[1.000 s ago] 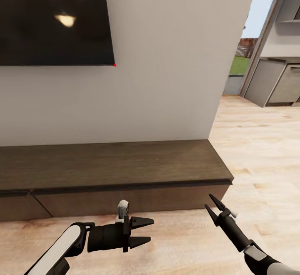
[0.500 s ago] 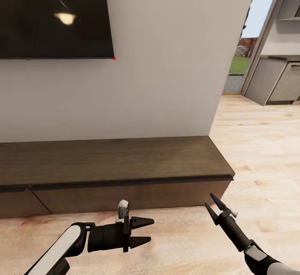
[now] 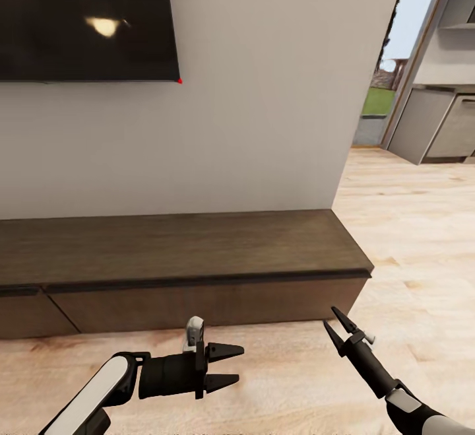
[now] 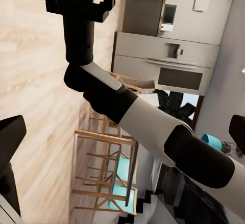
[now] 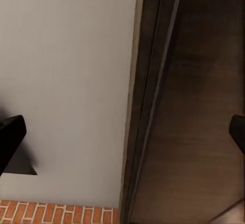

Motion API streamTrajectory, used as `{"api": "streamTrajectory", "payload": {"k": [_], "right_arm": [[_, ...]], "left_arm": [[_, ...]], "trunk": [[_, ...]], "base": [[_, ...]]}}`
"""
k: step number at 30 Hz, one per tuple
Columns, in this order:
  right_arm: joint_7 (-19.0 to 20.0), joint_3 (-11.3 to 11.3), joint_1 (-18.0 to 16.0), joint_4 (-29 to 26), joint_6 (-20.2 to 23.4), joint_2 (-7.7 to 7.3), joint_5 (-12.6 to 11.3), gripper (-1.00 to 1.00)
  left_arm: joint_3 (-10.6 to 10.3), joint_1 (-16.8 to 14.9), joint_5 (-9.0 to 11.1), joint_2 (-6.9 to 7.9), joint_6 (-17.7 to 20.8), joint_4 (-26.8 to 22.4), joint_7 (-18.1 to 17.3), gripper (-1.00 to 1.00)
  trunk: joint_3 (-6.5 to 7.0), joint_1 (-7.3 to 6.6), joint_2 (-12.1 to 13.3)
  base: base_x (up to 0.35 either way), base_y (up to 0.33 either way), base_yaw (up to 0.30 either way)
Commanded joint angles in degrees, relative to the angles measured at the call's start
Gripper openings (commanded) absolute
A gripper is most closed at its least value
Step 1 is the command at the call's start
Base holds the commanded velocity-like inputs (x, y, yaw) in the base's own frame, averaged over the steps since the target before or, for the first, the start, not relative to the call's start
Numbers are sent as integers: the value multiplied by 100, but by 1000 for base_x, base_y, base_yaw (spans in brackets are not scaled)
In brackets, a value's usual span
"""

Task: Place each of the two pumpkins and all three candles from the living room inside a cabinet in the living room (use any cabinet), then make sure every cabinet is closed, and position the cauldron so it is next to a table in the living room.

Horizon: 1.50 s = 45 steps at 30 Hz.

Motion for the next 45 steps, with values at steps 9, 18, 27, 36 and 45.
{"api": "streamTrajectory", "payload": {"k": [9,18,27,36,45], "right_arm": [[11,43,-2,-1,49,13,-52,100],[-1,43,-2,5,27,16,-51,100],[-1,43,-2,5,45,15,-51,100],[6,43,-2,4,44,10,-51,100],[2,43,-2,5,43,7,-51,100]], "left_arm": [[-7,-4,-10,14,4,0,-24,100],[-7,-4,-10,9,4,2,-24,100],[-6,-4,-10,19,4,0,-31,100],[-2,-4,-10,33,4,-4,-33,100],[271,-10,-56,66,4,54,-16,100]], "trunk": [[-200,43,-56],[-400,66,-68],[-510,79,-74],[-510,79,-74],[-510,79,-74]], "base": [[0,0,0],[0,0,0],[0,0,0],[26,0,0],[139,0,0]]}}
